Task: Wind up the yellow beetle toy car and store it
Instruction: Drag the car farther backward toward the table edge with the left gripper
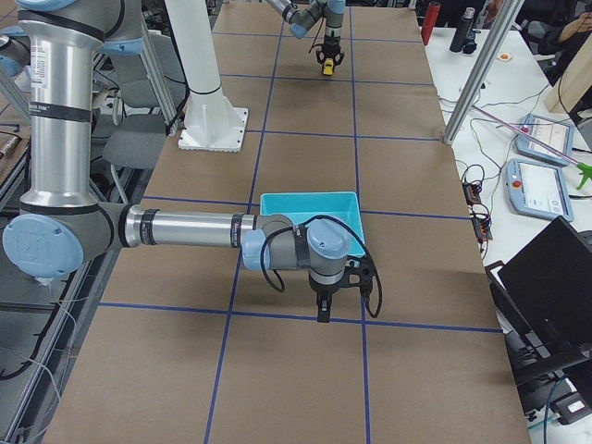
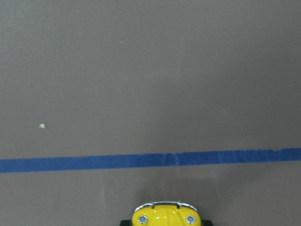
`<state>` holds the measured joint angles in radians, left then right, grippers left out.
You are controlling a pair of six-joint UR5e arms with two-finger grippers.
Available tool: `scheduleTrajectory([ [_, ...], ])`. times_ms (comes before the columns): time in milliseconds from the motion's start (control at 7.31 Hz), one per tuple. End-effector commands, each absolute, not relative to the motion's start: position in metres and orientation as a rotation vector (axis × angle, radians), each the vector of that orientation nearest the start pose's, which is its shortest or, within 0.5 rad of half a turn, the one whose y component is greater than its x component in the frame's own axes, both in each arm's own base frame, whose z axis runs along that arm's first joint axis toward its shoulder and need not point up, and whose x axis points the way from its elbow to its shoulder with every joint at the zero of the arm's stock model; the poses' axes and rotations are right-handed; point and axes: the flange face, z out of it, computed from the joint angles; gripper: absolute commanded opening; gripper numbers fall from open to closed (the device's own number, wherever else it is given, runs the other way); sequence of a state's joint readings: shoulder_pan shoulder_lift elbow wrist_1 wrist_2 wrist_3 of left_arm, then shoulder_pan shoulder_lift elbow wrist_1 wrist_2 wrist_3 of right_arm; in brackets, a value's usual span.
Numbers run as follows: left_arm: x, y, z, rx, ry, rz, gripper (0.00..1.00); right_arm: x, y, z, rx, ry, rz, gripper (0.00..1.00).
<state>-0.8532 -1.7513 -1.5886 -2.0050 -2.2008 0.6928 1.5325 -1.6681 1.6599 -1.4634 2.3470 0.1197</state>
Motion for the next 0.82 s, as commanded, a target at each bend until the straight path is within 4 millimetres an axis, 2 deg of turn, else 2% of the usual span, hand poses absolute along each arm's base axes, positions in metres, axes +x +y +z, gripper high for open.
scheduleTrajectory([
  [0, 0.325, -0.49, 0.516, 0.679, 0.685, 1.513, 0.0, 0.045, -0.46, 0.649, 0.032, -0.781, 0.038, 1.0],
  [684, 0.307, -0.488, 0.531, 0.681, 0.705, 1.547, 0.0, 0.044, -0.46, 0.649, 0.031, -0.781, 0.036, 1.0],
])
